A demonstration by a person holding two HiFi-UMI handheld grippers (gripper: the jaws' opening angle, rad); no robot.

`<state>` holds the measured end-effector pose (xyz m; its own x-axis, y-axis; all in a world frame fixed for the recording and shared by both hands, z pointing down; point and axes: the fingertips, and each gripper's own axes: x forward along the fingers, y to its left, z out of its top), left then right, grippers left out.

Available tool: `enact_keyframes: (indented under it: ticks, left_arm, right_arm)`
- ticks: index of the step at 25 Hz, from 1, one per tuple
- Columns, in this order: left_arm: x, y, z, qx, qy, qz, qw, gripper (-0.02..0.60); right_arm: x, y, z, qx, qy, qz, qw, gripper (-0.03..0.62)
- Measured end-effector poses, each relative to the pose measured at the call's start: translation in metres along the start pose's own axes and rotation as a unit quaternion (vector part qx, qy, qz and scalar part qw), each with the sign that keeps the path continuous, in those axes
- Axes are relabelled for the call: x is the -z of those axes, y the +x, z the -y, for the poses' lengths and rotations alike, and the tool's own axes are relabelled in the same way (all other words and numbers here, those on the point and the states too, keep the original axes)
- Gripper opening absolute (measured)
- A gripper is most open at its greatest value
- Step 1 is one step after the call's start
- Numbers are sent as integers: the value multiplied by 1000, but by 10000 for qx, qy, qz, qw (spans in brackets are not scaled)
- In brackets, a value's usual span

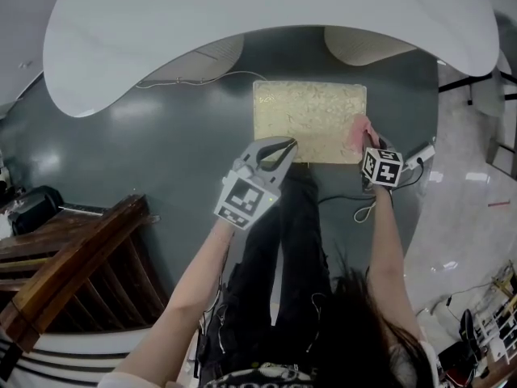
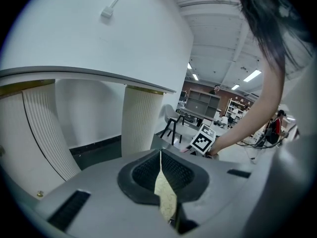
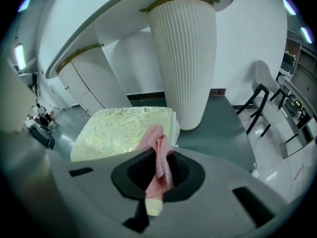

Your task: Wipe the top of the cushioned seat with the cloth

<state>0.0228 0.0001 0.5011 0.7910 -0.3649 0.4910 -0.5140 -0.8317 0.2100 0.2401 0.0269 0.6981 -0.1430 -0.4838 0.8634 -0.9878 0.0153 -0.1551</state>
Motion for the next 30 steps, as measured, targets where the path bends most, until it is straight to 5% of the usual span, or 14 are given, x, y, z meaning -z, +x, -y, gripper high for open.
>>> enact_keyframes:
  ticks: [9,19,24,30]
  left_arm:
    - [20,-39,-17,-192,84,-9,9998,6]
    - [60,-82,-23,-347,37,-232,9991,6]
    - [70,-81,-22,-363,-16,-286,9989,6]
    - [66,-72,-11,-255,-1,-292,9992,6]
  right_arm:
    - [-7,-6,-123,-985,-451,376,9934,12]
    - [29,25,-283,-2082,-798,152,9747,12]
    - [48,43,-289,-2031,-825,-95,9756,12]
    - [53,35,-230,-1689,-782,-124,9825,12]
